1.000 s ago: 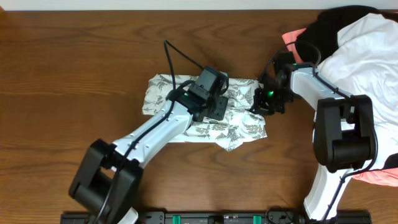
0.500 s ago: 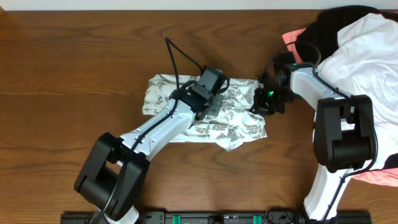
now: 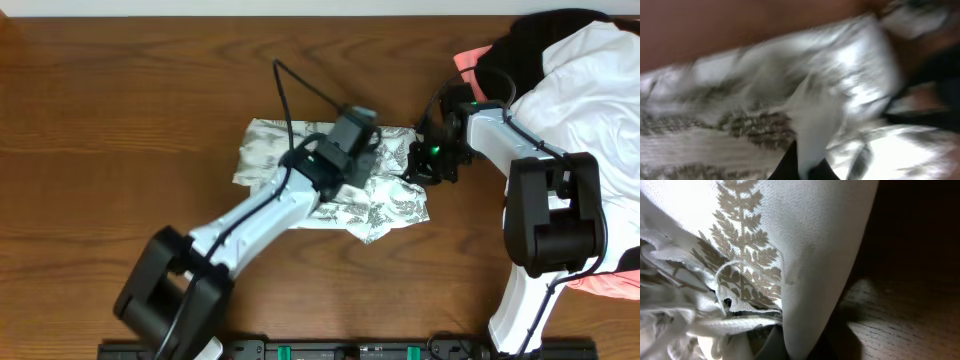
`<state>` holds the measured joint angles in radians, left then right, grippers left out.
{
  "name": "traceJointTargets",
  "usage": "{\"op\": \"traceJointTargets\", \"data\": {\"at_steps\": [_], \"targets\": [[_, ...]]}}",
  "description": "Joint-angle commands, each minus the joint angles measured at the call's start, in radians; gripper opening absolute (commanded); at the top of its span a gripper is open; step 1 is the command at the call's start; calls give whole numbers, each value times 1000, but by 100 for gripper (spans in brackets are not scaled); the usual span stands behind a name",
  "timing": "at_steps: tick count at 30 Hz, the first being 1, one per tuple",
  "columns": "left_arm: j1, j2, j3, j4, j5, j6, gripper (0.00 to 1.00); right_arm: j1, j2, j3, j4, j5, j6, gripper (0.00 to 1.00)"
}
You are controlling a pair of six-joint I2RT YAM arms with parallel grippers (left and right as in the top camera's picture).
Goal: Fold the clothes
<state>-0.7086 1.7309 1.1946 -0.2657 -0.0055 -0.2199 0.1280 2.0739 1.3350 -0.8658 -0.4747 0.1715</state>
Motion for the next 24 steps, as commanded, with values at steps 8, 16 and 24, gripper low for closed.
{"op": "traceJointTargets", "data": {"at_steps": [8,16,24], "targets": [[-76,-8,45,54,40,-60,6,24,31,-10,-2,52,-11,1],[-47,-42,46,-7,-132,10,15,24,31,-10,-7,52,-12,1],[166,-176,46,-142,-276,9,16,24,31,-10,-9,52,-12,1]]}}
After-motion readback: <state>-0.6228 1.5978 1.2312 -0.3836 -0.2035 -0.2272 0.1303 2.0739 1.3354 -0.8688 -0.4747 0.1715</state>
